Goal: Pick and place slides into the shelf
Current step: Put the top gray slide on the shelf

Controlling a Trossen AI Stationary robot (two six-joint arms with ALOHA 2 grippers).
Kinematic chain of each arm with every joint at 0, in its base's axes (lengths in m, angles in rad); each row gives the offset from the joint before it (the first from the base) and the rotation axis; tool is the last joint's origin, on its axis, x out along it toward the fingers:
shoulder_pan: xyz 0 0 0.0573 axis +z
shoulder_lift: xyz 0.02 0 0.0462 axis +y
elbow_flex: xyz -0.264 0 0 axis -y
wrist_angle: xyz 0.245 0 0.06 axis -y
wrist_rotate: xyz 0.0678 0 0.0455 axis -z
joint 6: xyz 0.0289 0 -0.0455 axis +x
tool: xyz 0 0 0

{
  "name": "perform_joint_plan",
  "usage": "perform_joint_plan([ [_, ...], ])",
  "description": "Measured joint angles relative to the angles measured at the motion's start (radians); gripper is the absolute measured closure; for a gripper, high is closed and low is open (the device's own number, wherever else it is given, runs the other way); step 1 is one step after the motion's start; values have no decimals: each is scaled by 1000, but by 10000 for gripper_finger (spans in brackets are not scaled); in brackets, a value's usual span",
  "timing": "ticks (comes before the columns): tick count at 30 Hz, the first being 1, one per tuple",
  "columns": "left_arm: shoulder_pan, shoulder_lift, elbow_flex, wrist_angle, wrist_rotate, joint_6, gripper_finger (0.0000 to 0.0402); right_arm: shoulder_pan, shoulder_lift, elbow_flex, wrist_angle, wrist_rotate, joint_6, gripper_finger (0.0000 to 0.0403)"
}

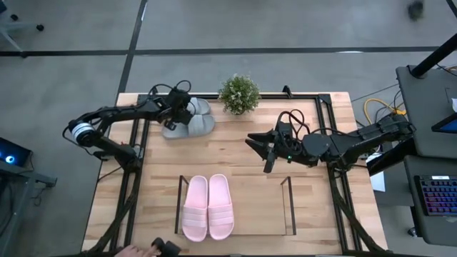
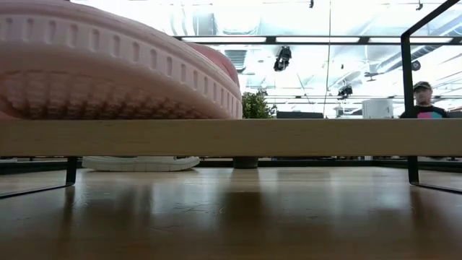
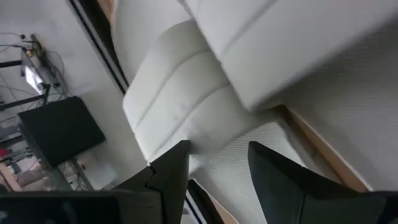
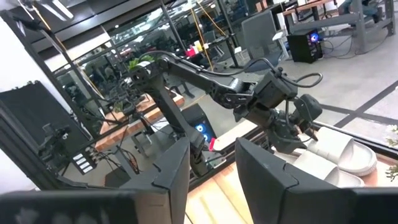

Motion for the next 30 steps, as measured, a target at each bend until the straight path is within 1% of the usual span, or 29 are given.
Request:
perform_joint_plan([
  [6,0,35,0,105,-10,0,251,0,-2,0,0,0,0,276],
  [13,0,88,0,130,-26,-1,252,0,-3,0,2,0,-3,279],
  [15,0,92,0,141,-30,-1,258,0,-3,0,2,0,-3,282],
  [19,0,90,0,150,-28,-1,295,0,-6,1,2,0,-3,286],
  [25,0,89,1,156,-25,-3,385,0,-6,1,2,0,-3,285],
  [26,0,89,1,157,-27,-3,392,0,-6,1,2,0,-3,285],
  [30,0,89,1,156,-65,-3,397,0,-6,1,2,0,-3,289],
])
